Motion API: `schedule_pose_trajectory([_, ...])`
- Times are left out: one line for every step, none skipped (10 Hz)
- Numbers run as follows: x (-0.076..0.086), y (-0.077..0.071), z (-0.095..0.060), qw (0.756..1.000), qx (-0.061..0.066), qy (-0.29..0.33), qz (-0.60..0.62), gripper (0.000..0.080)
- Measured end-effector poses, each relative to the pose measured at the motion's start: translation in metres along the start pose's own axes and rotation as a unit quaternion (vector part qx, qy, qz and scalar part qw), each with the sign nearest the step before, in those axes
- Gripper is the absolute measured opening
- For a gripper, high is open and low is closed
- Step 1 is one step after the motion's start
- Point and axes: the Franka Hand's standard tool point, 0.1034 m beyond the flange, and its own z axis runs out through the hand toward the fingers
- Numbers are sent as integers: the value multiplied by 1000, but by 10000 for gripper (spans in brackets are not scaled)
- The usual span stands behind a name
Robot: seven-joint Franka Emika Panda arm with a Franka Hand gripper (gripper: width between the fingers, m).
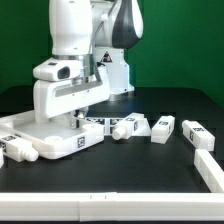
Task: Assemble desk
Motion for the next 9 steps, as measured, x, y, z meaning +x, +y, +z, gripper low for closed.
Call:
schedule_pose_trajectory([13,-1,-7,1000,-7,4,-10,52])
schedule_pose_trajectory([25,-1,-15,1000,-16,9,-26,52])
schedule_pose_trajectory([37,-1,-23,998,-11,8,-59,52])
schedule_pose_trajectory([47,11,-36,996,-7,6,-84,52])
schedule_pose_trajectory([45,11,-33,997,-16,10,-77,52])
schedule_pose_trajectory([42,6,-29,997,-7,5,-77,52])
schedule_pose_trajectory([43,8,-29,997,-7,5,-77,52])
schedule_pose_trajectory([47,9,-30,997,-7,6,-80,54])
schedule_pose_trajectory([71,15,-39,992,-1,1,-130,54])
